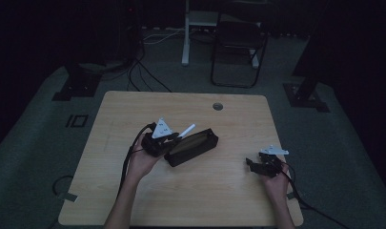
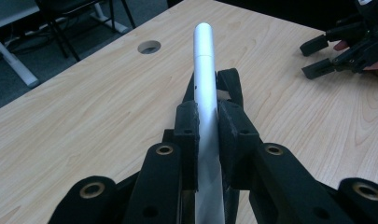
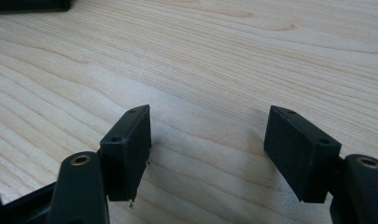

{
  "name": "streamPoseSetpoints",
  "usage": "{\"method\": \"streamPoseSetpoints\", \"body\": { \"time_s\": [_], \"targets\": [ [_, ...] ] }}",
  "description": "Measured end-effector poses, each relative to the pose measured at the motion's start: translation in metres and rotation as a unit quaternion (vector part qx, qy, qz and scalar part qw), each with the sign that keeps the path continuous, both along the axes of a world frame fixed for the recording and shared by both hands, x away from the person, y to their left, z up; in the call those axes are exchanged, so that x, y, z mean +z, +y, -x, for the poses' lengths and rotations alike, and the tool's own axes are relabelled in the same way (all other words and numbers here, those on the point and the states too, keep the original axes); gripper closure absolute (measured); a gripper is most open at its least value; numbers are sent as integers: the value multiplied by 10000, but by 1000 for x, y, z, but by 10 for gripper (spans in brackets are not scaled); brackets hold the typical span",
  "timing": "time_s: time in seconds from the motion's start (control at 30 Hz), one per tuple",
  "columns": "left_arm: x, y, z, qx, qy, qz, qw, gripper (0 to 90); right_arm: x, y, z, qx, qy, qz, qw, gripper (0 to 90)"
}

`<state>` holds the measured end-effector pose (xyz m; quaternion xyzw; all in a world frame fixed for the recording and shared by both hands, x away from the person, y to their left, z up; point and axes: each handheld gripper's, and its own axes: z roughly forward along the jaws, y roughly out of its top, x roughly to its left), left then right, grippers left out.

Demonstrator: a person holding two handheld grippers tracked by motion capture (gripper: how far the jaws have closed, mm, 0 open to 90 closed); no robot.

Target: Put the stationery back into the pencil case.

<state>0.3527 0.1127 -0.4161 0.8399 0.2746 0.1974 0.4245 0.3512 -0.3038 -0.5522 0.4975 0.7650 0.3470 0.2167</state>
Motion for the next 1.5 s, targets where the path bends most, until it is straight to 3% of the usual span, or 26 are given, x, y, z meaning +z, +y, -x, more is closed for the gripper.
{"method": "streamPoseSetpoints", "body": {
  "time_s": [1.5],
  "targets": [
    [-5,-19,-19,-21,-1,10,10000,788,0,0,1,44,4,4,10000,304]
  ]
}}
